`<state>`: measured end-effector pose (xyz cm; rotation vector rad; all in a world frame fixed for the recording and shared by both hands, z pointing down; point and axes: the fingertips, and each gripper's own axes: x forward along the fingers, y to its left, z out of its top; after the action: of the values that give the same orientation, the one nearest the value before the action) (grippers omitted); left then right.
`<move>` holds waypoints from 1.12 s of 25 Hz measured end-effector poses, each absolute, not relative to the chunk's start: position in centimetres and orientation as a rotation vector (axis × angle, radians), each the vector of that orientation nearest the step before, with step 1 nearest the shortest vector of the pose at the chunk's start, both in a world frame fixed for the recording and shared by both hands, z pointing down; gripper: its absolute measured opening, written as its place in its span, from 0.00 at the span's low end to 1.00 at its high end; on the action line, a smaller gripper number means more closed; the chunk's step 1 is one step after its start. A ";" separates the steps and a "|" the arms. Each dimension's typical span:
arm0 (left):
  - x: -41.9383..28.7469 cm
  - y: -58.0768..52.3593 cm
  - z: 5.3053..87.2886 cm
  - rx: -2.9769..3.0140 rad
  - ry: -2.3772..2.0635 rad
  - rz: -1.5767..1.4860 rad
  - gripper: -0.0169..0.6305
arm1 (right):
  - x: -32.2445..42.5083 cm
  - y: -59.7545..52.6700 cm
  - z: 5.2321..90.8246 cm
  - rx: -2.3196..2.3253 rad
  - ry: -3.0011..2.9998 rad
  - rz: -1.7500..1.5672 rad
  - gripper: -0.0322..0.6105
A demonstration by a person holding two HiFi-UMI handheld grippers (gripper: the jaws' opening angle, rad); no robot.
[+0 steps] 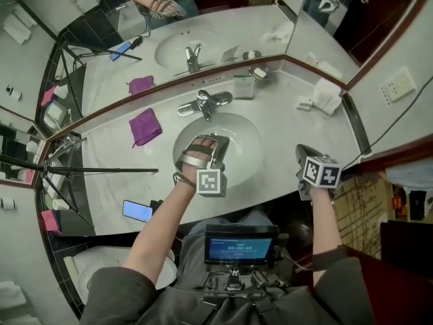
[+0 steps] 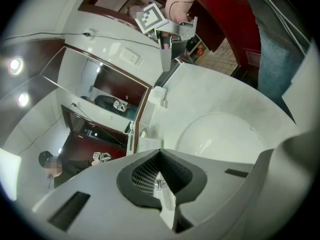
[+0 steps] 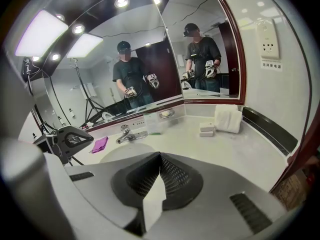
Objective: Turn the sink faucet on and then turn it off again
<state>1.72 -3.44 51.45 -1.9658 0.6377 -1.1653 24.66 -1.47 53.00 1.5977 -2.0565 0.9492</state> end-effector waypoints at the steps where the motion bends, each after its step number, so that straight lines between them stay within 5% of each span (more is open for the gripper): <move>1: 1.6 -3.3 51.4 -1.970 0.642 -1.164 0.03 | 24.6 -1.3 53.1 1.600 -2.054 0.949 0.08; 28: -4.7 -2.7 50.6 -1.912 0.808 -1.277 0.03 | 15.8 -1.6 54.5 1.364 -2.224 1.066 0.08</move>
<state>-4.70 -2.71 50.59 -1.9116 0.8078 -1.2765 15.81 -1.60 54.48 1.3638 -2.2236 1.0662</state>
